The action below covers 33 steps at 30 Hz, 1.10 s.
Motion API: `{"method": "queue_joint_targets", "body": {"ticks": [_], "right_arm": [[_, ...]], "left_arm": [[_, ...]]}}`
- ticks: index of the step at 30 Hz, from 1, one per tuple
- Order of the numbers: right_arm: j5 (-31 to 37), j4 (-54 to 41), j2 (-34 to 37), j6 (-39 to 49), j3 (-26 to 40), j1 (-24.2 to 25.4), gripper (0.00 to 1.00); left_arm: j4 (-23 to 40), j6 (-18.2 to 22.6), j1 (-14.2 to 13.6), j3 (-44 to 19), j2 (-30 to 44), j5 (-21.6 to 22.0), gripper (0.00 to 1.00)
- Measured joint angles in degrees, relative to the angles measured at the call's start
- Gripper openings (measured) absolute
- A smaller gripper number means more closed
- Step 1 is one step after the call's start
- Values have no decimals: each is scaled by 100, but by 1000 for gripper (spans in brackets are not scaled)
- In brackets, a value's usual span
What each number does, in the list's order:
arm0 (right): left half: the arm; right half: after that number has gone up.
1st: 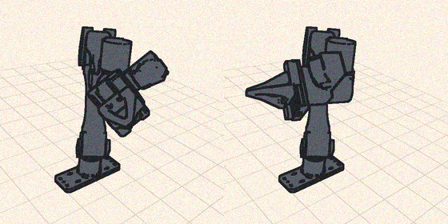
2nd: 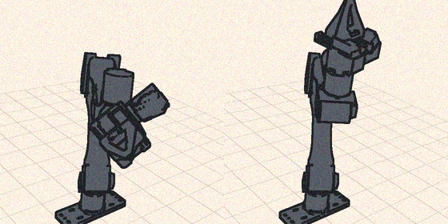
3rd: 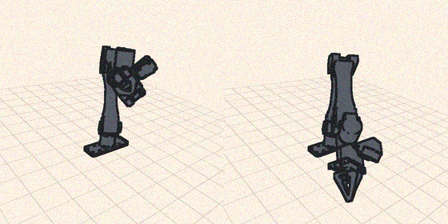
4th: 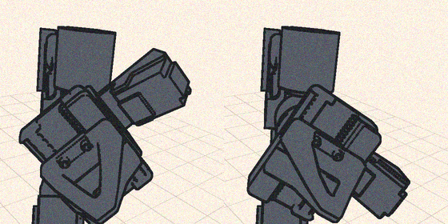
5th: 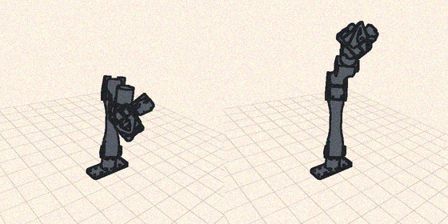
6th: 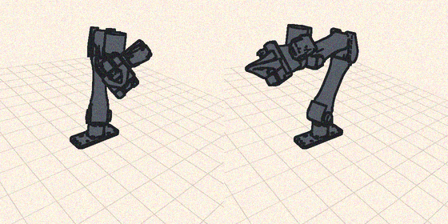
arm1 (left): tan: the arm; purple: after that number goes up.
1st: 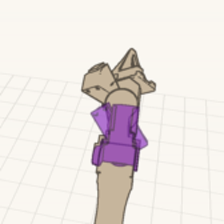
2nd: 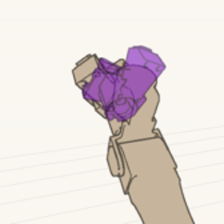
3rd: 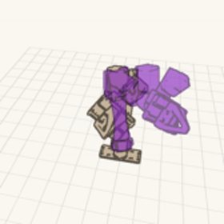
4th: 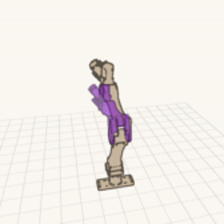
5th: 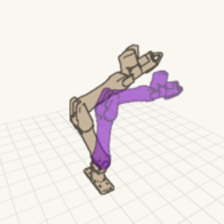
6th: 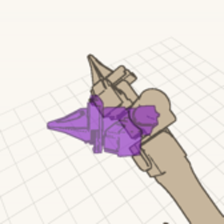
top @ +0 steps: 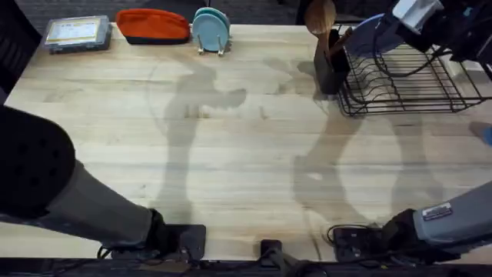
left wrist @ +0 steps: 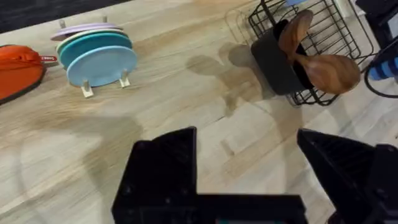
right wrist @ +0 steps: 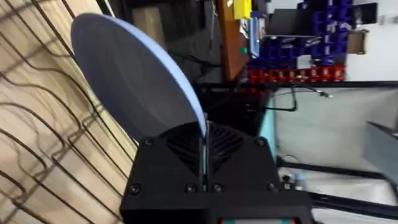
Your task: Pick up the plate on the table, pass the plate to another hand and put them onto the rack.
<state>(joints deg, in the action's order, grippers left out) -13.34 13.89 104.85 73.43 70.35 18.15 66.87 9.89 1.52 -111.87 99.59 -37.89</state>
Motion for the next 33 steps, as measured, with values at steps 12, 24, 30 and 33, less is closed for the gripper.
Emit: {"method": "queue_joint_targets", "body": {"ticks": [12, 24, 30, 33], "right_arm": [[-3, -154, 252, -411, 6, -13, 992], [-3, -182, 110, -1209, 6, -13, 992], [-3, -334, -429, -1866, 6, -13, 992], [-3, -674, -789, -2225, 4, -13, 992]], "left_arm": [[22, 0, 0, 0, 0, 0, 995], [22, -1, 0, 0, 0, 0, 994], [22, 0, 0, 0, 0, 0, 996], [22, 0, 0, 0, 0, 0, 995]]}}
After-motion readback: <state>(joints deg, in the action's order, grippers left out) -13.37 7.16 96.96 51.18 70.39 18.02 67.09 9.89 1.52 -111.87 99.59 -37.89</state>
